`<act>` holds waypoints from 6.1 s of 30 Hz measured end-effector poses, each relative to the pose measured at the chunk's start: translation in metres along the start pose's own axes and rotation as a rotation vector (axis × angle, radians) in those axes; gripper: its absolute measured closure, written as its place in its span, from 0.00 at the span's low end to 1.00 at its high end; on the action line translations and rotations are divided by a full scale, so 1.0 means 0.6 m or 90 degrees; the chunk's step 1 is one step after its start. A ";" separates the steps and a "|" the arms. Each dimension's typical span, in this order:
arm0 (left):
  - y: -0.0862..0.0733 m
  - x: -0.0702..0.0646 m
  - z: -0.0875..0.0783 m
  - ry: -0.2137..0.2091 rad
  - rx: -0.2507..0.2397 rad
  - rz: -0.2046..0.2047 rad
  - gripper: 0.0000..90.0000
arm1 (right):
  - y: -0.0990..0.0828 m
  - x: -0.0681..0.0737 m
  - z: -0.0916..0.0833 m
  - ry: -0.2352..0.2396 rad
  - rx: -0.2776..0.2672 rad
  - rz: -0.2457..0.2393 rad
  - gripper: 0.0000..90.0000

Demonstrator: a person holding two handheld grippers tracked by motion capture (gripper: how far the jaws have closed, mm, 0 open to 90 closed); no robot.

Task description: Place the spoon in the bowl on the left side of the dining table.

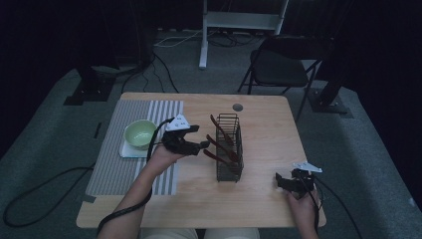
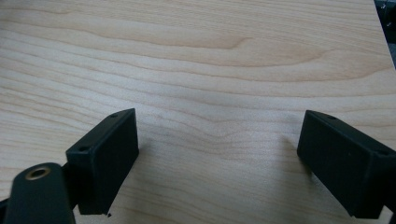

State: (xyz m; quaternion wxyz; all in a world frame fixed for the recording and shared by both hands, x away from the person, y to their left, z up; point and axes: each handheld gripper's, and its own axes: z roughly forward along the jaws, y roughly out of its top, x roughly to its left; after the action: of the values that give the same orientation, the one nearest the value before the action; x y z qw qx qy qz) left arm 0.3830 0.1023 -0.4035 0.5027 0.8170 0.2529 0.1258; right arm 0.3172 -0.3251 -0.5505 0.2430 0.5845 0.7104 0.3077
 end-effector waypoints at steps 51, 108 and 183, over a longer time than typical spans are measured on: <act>0.025 -0.020 0.014 -0.044 -0.021 0.000 0.93 | 0.000 0.000 0.000 0.000 0.000 0.000 0.13; 0.054 0.013 -0.155 0.037 -0.161 -0.017 0.93 | 0.000 0.000 0.000 -0.003 0.000 0.003 0.13; -0.156 0.140 -0.328 0.349 -0.164 -0.206 0.93 | 0.000 0.000 0.000 -0.003 0.000 0.003 0.13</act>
State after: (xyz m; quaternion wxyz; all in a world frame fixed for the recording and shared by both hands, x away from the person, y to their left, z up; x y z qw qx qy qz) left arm 0.3365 0.3311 -0.3994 0.5287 0.6319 0.4868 0.2902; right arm 0.3172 -0.3252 -0.5506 0.2440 0.5870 0.7084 0.3066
